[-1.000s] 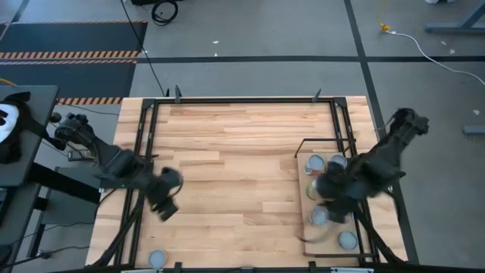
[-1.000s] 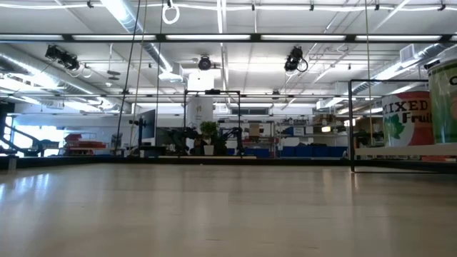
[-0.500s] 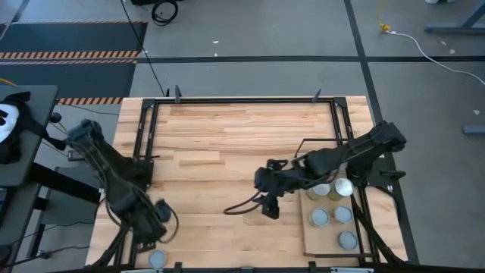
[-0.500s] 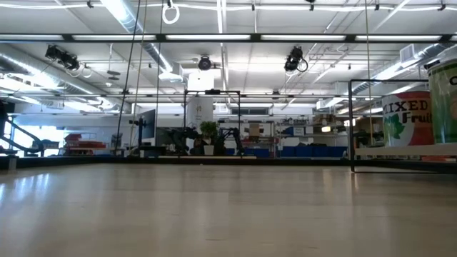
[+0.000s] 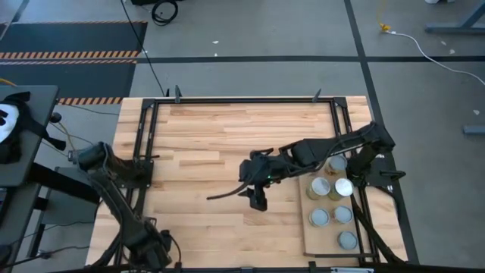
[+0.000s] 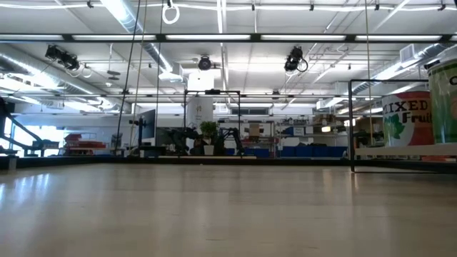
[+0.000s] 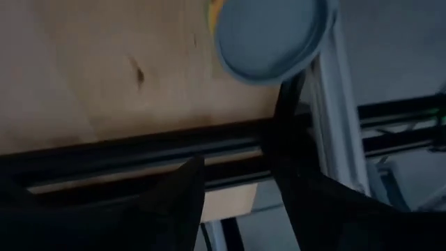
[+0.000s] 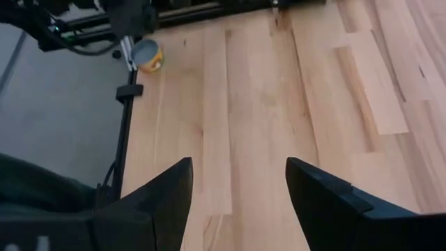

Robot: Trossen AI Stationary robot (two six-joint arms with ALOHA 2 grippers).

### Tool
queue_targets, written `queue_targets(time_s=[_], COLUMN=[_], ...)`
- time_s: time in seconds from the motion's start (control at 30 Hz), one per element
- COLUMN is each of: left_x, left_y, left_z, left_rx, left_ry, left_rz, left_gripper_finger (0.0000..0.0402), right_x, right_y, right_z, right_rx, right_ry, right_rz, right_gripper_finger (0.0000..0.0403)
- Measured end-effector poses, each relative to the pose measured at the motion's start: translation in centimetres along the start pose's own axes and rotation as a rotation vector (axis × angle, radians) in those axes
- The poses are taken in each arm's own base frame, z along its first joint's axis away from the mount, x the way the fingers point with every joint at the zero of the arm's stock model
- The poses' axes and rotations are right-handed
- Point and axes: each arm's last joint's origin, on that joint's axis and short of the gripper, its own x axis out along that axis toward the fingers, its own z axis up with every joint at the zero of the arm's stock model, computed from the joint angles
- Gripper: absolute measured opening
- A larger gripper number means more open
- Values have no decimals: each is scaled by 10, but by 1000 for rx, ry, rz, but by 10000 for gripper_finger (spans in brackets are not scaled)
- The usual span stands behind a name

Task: Pick and place cans onto a shelf
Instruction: Put the canned corn on the shelf

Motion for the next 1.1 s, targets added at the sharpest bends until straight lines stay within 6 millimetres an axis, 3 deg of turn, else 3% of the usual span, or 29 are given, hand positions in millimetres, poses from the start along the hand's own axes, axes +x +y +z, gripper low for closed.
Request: queue_targets(time_s=[0.47,0.87,1.1], left_x=[47,46,45], left_y=[-19,-17,4], left_z=[14,33,52], left_rx=[60,1,-71], left_ry=[90,-45,-130], left_rz=[-58,-74,-58], left_gripper_finger=[185,177,163], right_x=[-11,-11,-11], right_y=[-3,0,3], right_z=[-1,-3,-5], right_rx=[28,85,94], right_ry=[10,16,25], right_rz=[-13,-26,-14], right_gripper_finger=[235,235,235])
